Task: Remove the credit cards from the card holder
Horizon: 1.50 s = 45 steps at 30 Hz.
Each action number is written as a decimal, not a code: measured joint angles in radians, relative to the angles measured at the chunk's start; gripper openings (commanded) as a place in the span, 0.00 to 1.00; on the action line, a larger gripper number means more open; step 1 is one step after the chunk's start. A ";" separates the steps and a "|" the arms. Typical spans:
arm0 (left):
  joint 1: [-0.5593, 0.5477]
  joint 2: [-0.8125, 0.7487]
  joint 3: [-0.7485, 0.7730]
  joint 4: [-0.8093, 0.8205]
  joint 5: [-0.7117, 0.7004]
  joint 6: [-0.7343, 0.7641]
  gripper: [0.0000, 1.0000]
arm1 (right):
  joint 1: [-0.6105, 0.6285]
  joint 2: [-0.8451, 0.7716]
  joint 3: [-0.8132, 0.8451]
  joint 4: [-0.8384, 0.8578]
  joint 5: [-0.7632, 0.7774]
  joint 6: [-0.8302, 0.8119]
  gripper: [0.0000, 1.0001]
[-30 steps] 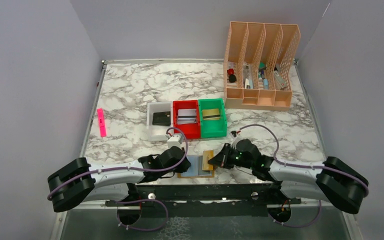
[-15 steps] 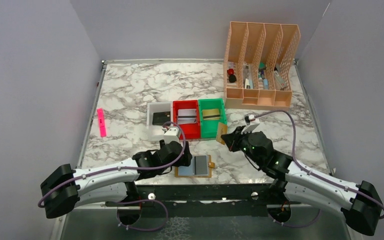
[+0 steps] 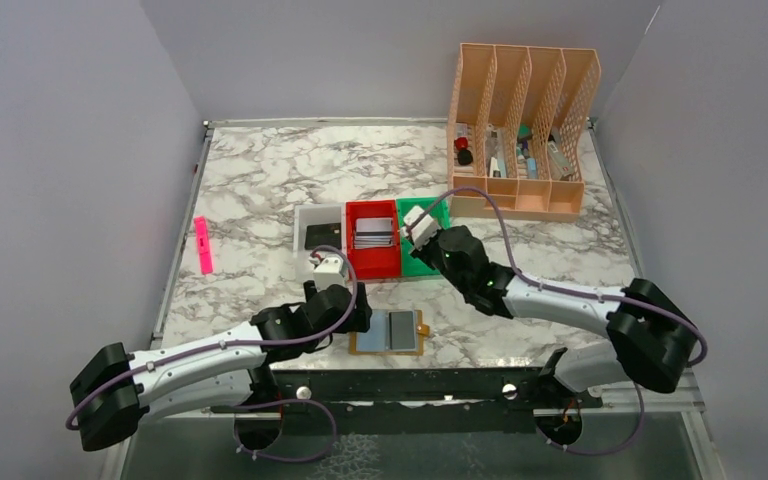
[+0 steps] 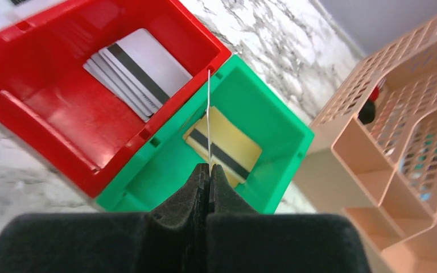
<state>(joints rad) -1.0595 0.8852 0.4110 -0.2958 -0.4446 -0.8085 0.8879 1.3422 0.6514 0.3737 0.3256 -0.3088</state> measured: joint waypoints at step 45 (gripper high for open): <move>0.000 -0.197 -0.075 -0.046 0.002 -0.037 0.82 | -0.092 0.477 0.193 0.048 0.066 -0.504 0.26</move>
<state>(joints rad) -1.0595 0.6884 0.3363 -0.3416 -0.4427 -0.8459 0.7963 1.8194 0.8444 0.4217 0.3920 -0.8131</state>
